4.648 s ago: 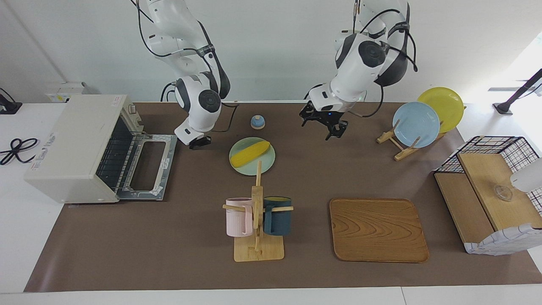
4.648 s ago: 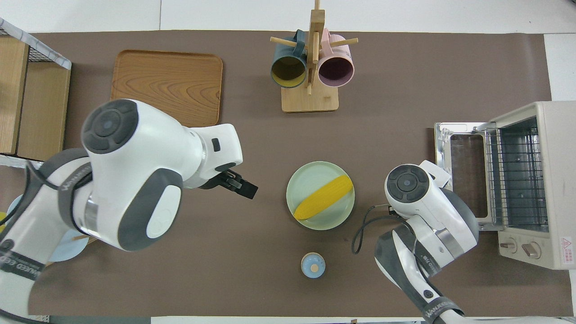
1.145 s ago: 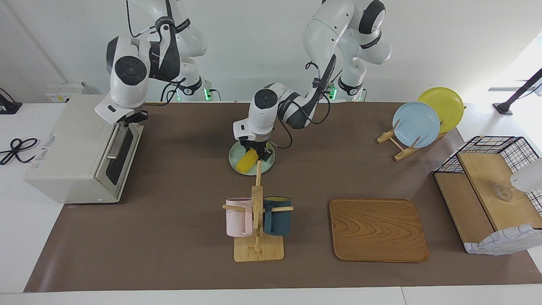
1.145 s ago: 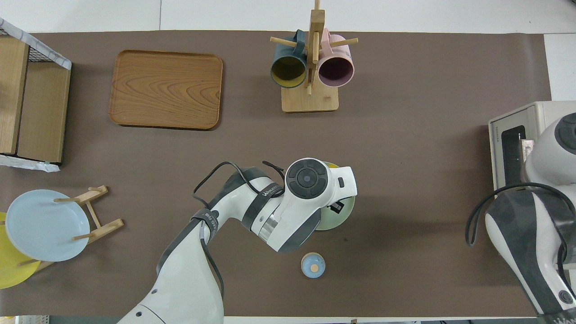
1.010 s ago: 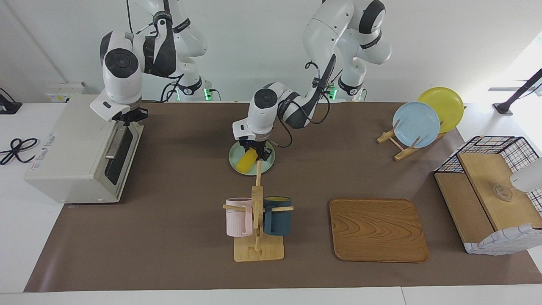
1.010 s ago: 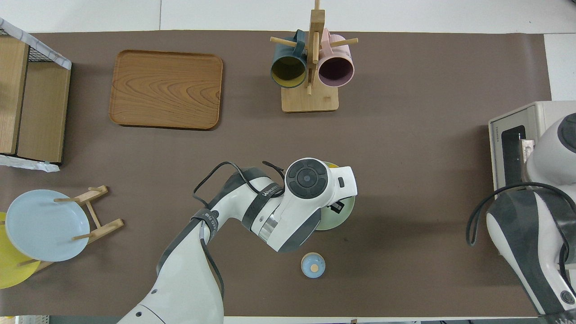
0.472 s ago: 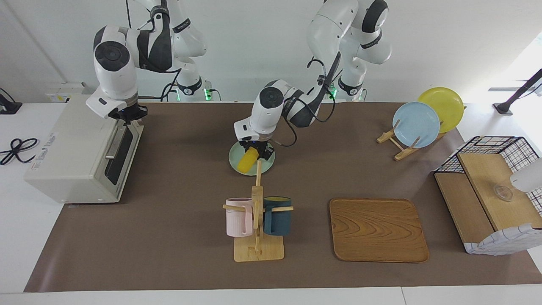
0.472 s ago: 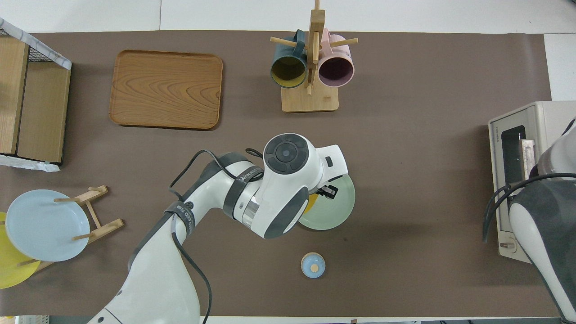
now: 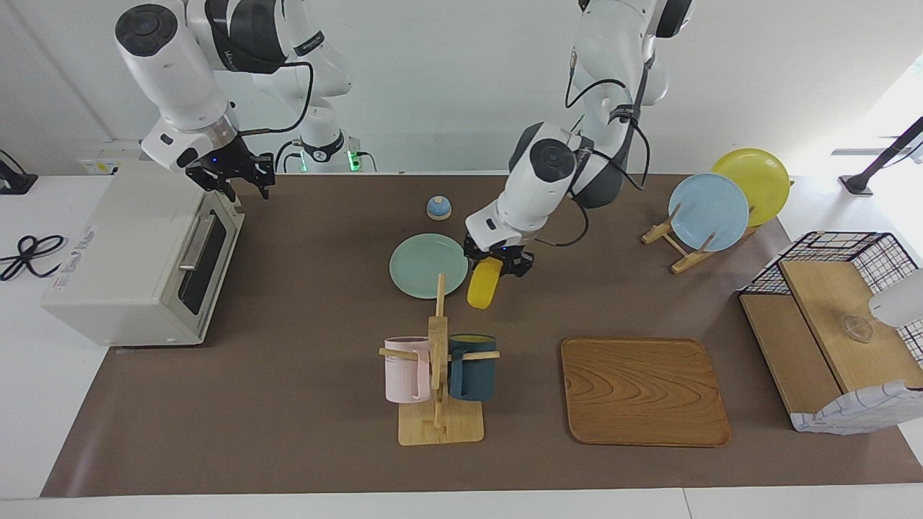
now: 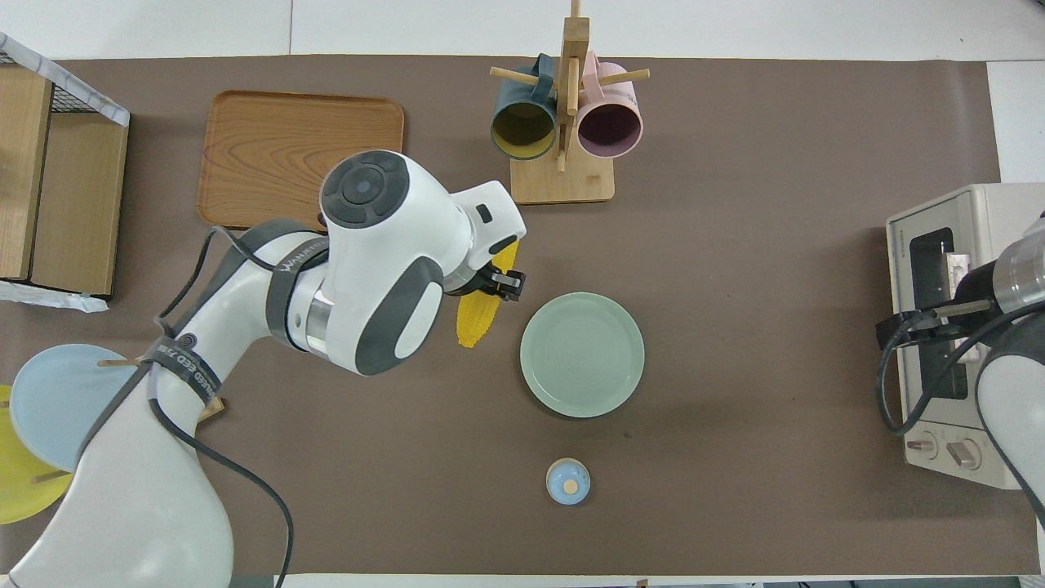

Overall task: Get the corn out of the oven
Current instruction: 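Lift the corn and carry it to the wooden tray with the left gripper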

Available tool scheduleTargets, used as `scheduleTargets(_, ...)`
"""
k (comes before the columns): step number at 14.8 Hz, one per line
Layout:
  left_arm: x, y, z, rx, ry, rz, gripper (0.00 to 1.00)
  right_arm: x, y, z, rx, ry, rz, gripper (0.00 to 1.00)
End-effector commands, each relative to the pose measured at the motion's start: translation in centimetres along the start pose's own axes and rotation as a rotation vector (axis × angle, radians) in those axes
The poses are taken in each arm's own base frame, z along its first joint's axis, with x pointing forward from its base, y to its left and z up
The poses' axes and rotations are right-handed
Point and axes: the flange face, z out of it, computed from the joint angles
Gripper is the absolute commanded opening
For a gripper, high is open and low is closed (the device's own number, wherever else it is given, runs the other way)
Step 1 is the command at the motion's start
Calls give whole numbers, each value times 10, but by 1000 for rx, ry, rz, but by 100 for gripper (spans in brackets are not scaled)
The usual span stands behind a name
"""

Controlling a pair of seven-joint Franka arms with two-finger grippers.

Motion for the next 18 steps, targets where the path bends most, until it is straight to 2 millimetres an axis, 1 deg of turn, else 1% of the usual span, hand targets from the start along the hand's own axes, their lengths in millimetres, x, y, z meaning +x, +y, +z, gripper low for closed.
scheduleTargets(1, 12, -57, -18, 0, 14, -103, 0, -2, 1, -5, 30, -1, -13, 100)
scheduleTargets(2, 17, -76, -26, 5, 32, -133, 0, -2, 1, -5, 30, -1, -15, 100)
scheduleTargets(4, 28, -108, -41, 41, 72, -166, 0, -2, -2, -5, 30, -1, -16, 100)
scheduleTargets(5, 34, -127, -42, 53, 75, -190, 0, -1, -8, -7, 44, 7, -20, 100)
scheduleTargets(6, 41, -153, -49, 68, 90, -218, 0, 3, -19, -15, 36, 29, -41, 100)
scheduleTargets(7, 46, -176, -48, 92, 85, -238, 0, 4, -27, -16, 29, 26, -56, 100)
scheduleTargets(8, 56, -188, -38, 110, 70, -244, 0, 7, -26, -18, 24, 30, -60, 100)
scheduleTargets(9, 70, -195, -33, 121, 73, -244, 0, 14, -25, -25, 21, 34, -61, 100)
scheduleTargets(10, 82, -210, -29, 124, 77, -259, 0, 28, -25, -31, 15, 14, -69, 100)
scheduleTargets(11, 89, -226, -31, 123, 88, -279, 0, 37, -29, -40, 2, -5, -81, 100)
scheduleTargets(12, 96, -246, -33, 126, 97, -299, 0, 51, -36, -45, -22, -33, -97, 100)
scheduleTargets(13, 100, -258, -34, 143, 107, -302, 0, 60, -32, -45, -28, -54, -91, 100)
scheduleTargets(14, 102, -266, -26, 163, 108, -300, 0, 59, -31, -44, -21, -61, -87, 100)
scheduleTargets(15, 104, -271, -24, 167, 121, -302, 0, 57, -33, -44, -22, -64, -89, 100)
scheduleTargets(16, 104, -283, -23, 172, 143, -315, 0, 54, -35, -46, -27, -61, -92, 100)
scheduleTargets(18, 105, -292, -12, 174, 149, -323, 0, 53, -35, -47, -28, -61, -75, 100)
